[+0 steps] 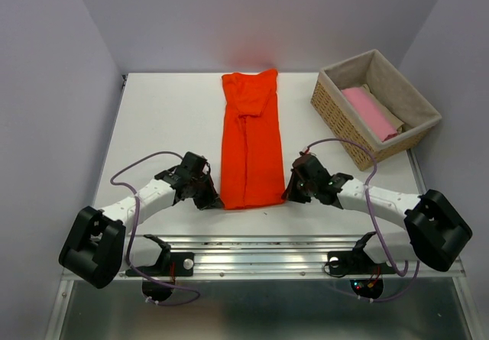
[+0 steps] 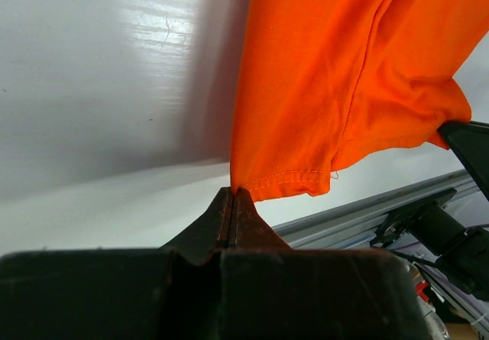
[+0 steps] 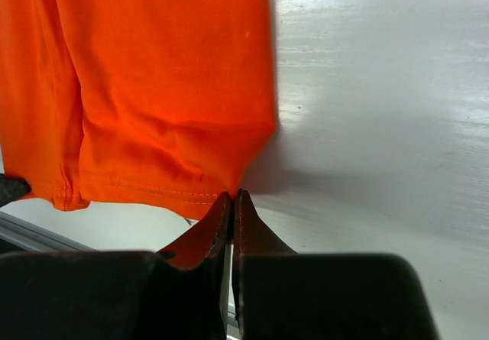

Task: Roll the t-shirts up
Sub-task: Roll the T-shirt to the center of the board.

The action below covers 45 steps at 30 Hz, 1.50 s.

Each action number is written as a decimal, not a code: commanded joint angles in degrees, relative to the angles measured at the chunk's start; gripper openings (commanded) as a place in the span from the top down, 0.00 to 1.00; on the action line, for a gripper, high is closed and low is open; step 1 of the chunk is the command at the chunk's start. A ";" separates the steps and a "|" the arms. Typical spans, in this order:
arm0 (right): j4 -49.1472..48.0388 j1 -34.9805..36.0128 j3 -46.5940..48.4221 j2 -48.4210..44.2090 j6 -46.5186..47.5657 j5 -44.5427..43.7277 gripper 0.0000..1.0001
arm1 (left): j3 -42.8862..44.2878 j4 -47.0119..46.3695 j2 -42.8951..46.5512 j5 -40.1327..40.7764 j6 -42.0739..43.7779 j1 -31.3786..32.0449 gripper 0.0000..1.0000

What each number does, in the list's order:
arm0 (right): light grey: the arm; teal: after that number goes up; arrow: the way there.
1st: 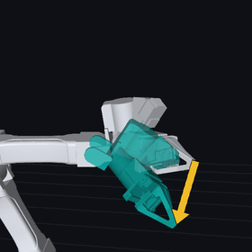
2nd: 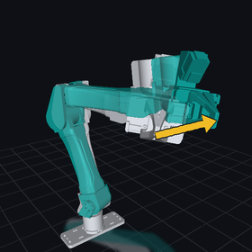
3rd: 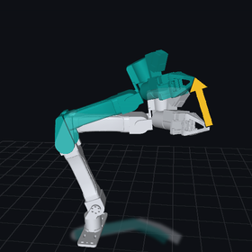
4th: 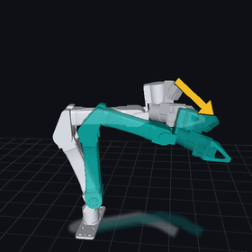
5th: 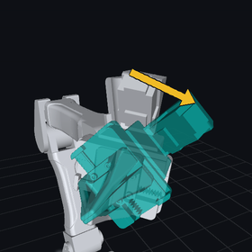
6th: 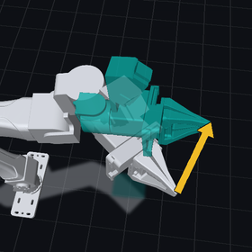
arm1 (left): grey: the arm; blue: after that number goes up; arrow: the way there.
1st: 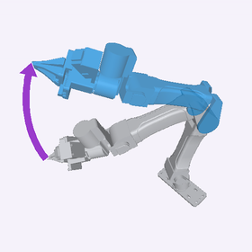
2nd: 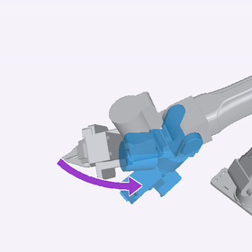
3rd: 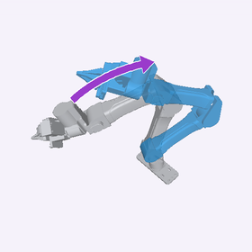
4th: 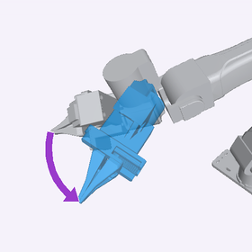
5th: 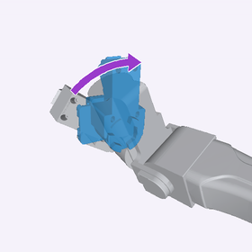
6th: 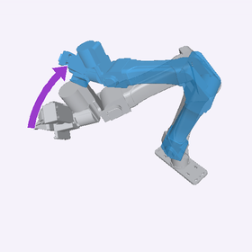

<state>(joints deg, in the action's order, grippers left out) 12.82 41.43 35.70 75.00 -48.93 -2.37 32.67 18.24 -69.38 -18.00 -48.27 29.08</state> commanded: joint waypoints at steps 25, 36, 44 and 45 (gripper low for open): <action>1.16 1.20 6.74 -0.66 -0.21 -9.84 0.99 | 10.75 -1.19 -8.30 2.44 0.54 0.01 1.00; 0.81 0.15 11.05 3.74 1.64 -13.71 0.98 | 17.08 -1.46 -14.55 4.46 2.48 -1.39 1.00; -0.51 -1.43 13.42 7.79 4.19 -14.42 0.98 | 19.80 -1.80 -16.66 6.66 2.39 -2.19 1.00; -0.78 -1.44 14.04 8.66 4.89 -14.42 0.98 | 19.89 -2.41 -17.36 6.75 2.48 -2.36 1.00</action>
<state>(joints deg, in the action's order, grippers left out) 14.46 41.21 45.98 81.78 -46.63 -14.31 50.48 16.67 -85.62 -13.08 -46.76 27.24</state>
